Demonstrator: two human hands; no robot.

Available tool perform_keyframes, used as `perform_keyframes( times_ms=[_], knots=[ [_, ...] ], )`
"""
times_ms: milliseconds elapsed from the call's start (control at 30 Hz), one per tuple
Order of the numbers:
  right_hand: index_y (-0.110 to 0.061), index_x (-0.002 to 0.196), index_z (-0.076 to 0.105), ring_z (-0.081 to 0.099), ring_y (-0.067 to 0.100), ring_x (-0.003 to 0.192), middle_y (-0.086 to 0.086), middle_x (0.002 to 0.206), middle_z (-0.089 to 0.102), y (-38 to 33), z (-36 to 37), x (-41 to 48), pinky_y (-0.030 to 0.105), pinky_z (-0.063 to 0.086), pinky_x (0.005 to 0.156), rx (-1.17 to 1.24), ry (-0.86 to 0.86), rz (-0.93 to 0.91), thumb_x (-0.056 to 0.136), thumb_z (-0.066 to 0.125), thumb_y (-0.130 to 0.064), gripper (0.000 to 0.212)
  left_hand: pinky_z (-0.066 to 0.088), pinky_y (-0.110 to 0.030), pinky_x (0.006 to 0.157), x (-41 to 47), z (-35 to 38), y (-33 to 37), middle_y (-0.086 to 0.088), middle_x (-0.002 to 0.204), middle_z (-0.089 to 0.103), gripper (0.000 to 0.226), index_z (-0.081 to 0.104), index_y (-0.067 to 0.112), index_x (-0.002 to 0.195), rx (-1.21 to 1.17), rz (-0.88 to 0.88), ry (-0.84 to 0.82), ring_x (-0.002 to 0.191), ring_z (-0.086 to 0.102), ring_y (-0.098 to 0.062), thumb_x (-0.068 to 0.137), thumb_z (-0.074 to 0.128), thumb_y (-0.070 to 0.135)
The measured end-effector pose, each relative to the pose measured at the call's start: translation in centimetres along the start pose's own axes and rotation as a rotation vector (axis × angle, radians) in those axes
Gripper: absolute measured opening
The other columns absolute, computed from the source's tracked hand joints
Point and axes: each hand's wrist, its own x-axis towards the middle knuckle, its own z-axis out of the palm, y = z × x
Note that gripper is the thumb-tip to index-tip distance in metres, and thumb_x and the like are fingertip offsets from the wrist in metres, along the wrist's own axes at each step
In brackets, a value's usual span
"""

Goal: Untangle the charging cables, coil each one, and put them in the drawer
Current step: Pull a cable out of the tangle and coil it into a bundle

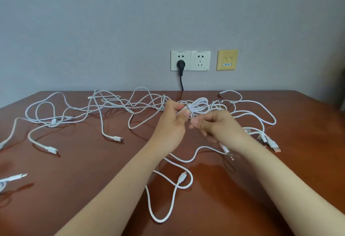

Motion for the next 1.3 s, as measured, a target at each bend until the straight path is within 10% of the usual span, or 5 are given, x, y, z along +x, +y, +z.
perform_keyframes(
  times_ms=[233, 467, 867, 1067, 1300],
  knots=[
    [-0.022, 0.087, 0.052, 0.056, 0.028, 0.093, 0.005, 0.096, 0.064, -0.2, 1.4, -1.2, 0.030, 0.030, 0.066, -0.916, 0.147, -0.393, 0.098, 0.039, -0.033, 0.020, 0.031, -0.015, 0.054, 0.2, -0.1, -0.8, 0.010, 0.077, 0.044, 0.008, 0.035, 0.014, 0.093, 0.207, -0.048, 0.044, 0.069, 0.041, -0.001, 0.098, 0.041, 0.017],
    [-0.015, 0.087, 0.067, 0.060, 0.033, 0.075, 0.002, 0.083, 0.060, -0.3, 1.0, -1.2, 0.028, 0.030, 0.057, -0.925, 0.261, -0.606, 0.086, 0.042, -0.030, 0.029, 0.034, -0.010, 0.051, -0.1, -1.1, -0.4, 0.006, 0.069, 0.040, 0.012, 0.031, 0.013, 0.093, 0.424, 0.071, -0.164, 0.059, 0.038, -0.005, 0.096, 0.042, 0.008],
    [-0.015, 0.068, 0.071, 0.055, 0.007, 0.048, -0.005, 0.053, 0.064, 0.9, -2.0, 0.4, 0.016, 0.045, 0.051, 0.093, 0.140, 0.034, 0.079, 0.065, 0.003, 0.022, 0.031, -0.014, 0.055, -0.6, -0.4, -0.1, 0.005, 0.071, 0.048, 0.029, 0.036, 0.023, 0.077, 0.133, 0.080, -0.378, 0.055, 0.039, 0.003, 0.094, 0.044, 0.002],
    [-0.032, 0.047, 0.060, 0.043, 0.005, 0.042, -0.011, 0.036, 0.045, 1.1, 0.5, 0.3, 0.016, 0.028, 0.046, -0.337, 0.139, -0.042, 0.087, 0.064, -0.025, 0.040, 0.032, -0.009, 0.056, 0.3, -0.8, -1.0, 0.007, 0.076, 0.048, 0.026, 0.036, 0.024, 0.080, 0.091, 0.036, -0.099, 0.063, 0.043, 0.001, 0.095, 0.045, 0.006],
    [-0.022, 0.090, 0.050, 0.055, 0.028, 0.098, 0.005, 0.100, 0.063, 0.7, 2.5, -1.2, 0.030, 0.033, 0.068, -0.869, 0.023, -0.343, 0.099, 0.037, -0.029, 0.017, 0.023, -0.021, 0.060, 0.3, -1.0, -1.4, -0.001, 0.092, 0.048, 0.014, 0.034, 0.015, 0.095, 0.415, 0.084, -0.016, 0.083, 0.044, -0.016, 0.095, 0.046, 0.009]
  ],
)
